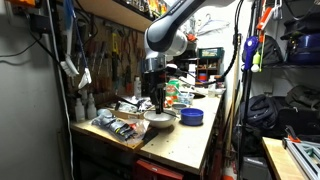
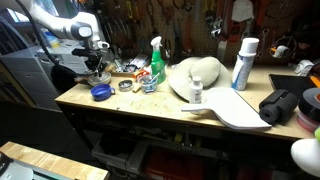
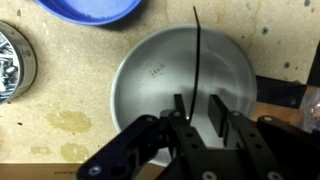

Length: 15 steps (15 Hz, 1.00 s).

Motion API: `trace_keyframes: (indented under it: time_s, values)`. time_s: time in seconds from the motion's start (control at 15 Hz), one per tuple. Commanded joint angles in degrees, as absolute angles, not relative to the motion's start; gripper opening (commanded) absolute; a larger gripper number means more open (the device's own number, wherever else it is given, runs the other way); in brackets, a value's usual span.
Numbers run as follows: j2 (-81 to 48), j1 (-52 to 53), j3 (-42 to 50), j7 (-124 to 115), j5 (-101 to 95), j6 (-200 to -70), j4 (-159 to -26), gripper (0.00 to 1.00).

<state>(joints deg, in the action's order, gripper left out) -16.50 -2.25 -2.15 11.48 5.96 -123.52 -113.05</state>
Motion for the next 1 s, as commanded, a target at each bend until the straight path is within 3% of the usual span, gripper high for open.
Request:
trace_keyframes:
  time_s: [0.0,0.33,0.73,0.8,0.93]
  values:
    - [-14.7,-2.9,-2.2,13.0,7.9,-124.0,-115.1,0.64]
    - [-6.6,-5.4,-1.9,20.7,12.0,-131.9,-122.3,0.99]
    - [5.1,-4.1,-1.7,40.0,21.5,-145.4,-134.4,1.00]
    - [-0.3,-3.8,-0.6,34.4,16.8,-141.1,-128.1,1.00]
    - [2.7,-3.0,-0.2,37.5,19.2,-143.5,-131.2,1.00]
